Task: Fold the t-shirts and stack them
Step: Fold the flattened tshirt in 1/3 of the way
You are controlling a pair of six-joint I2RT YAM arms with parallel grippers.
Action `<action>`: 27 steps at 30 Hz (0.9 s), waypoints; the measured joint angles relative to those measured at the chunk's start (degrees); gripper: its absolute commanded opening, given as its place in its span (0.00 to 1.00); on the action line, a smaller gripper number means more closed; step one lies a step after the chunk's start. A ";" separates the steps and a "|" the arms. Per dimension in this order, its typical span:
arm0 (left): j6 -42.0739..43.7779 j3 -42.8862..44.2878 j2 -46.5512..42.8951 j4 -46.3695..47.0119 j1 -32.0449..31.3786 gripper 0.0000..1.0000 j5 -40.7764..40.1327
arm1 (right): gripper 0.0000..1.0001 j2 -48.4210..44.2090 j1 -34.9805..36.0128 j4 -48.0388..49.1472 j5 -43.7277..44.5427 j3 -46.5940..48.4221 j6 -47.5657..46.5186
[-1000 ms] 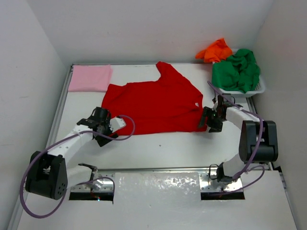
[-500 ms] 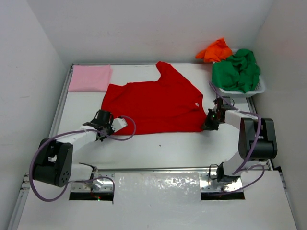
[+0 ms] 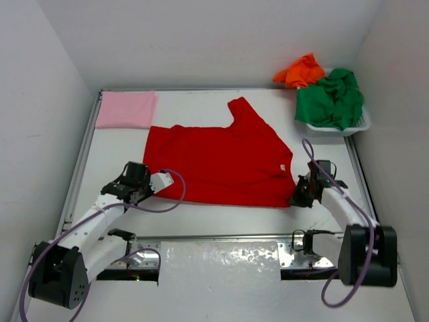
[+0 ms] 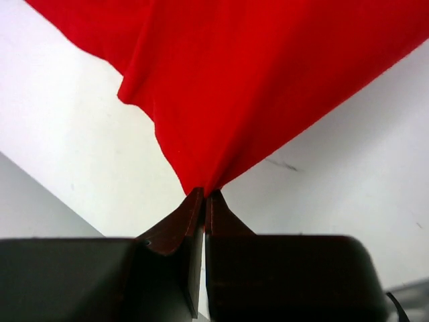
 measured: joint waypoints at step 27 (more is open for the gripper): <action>-24.33 76.19 51.01 -5.25 -24.44 0.44 25.09 | 0.27 2.56 -0.85 -11.19 0.66 20.74 -2.80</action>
